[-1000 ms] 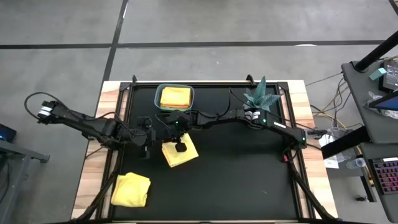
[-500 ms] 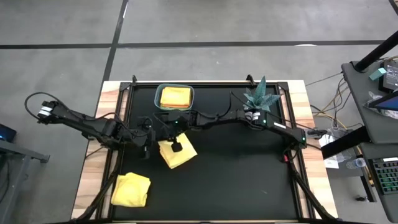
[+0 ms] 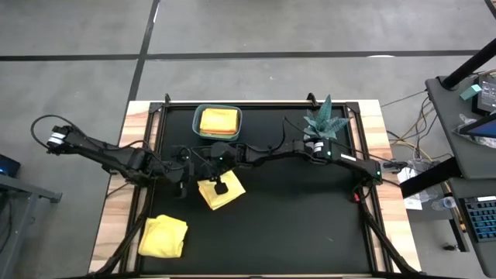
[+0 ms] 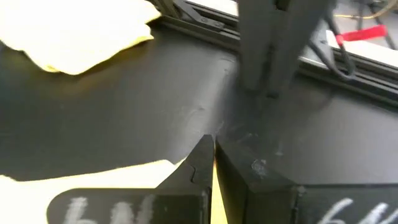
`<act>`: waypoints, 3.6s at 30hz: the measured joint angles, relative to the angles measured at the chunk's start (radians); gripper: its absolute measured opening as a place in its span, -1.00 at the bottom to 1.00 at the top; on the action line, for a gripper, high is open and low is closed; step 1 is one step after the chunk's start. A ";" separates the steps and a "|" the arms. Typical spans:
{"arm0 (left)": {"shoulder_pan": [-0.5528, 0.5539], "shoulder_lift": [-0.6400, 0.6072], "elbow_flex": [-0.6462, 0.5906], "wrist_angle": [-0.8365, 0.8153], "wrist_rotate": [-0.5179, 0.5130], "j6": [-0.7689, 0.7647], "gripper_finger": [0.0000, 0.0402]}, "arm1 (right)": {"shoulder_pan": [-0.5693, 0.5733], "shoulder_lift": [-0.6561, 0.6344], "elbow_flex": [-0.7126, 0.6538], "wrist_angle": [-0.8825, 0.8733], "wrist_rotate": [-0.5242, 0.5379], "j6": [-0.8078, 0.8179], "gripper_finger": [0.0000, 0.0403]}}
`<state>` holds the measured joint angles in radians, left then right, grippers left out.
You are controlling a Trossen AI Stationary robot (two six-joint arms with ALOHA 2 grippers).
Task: Fold microfiber towels
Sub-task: Fold the right yellow microfiber cloth
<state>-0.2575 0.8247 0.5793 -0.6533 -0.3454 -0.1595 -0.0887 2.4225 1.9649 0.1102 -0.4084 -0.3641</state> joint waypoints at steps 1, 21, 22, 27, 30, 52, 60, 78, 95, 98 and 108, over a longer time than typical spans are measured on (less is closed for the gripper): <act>0.000 0.000 0.000 0.000 0.000 0.000 -0.99 | 0.000 0.001 -0.003 0.004 0.016 -0.001 -0.96; 0.000 0.092 0.006 0.016 -0.003 0.008 -0.99 | -0.006 -0.013 -0.005 -0.030 0.069 0.058 -0.45; 0.000 0.098 0.008 0.016 -0.003 0.008 -0.99 | -0.008 -0.023 -0.005 -0.051 0.068 0.055 -0.41; 0.001 0.116 0.008 0.017 -0.003 0.009 -0.99 | -0.010 -0.080 -0.004 -0.184 0.069 0.025 -0.27; 0.001 0.116 0.005 0.016 -0.003 0.008 -0.99 | -0.010 -0.112 -0.006 -0.297 0.069 0.013 -0.25; 0.001 0.344 -0.027 0.097 0.205 -0.012 -0.99 | 0.107 -0.308 -0.352 -0.456 0.278 0.155 -0.83; 0.010 0.545 -0.018 0.211 0.136 0.075 -0.99 | 0.111 -0.312 -0.365 -0.549 0.322 0.175 -0.95; 0.082 0.607 -0.015 0.467 -0.023 0.248 -0.99 | 0.138 -0.436 -0.367 -0.823 0.543 0.223 -0.96; 0.081 0.614 -0.030 0.519 -0.019 0.270 -0.99 | 0.241 -0.409 -0.430 -0.364 0.538 0.329 -0.80; 0.082 0.614 -0.030 0.518 -0.019 0.272 -0.99 | 0.247 -0.409 -0.431 -0.365 0.538 0.346 -0.63; 0.081 0.614 -0.030 0.517 -0.018 0.276 -0.99 | 0.252 -0.345 -0.440 -0.344 0.542 0.341 -0.08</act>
<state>-0.1761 1.4384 0.5495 -0.1361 -0.3637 0.1162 0.1631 2.0772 1.5249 -0.2339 0.1332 -0.0232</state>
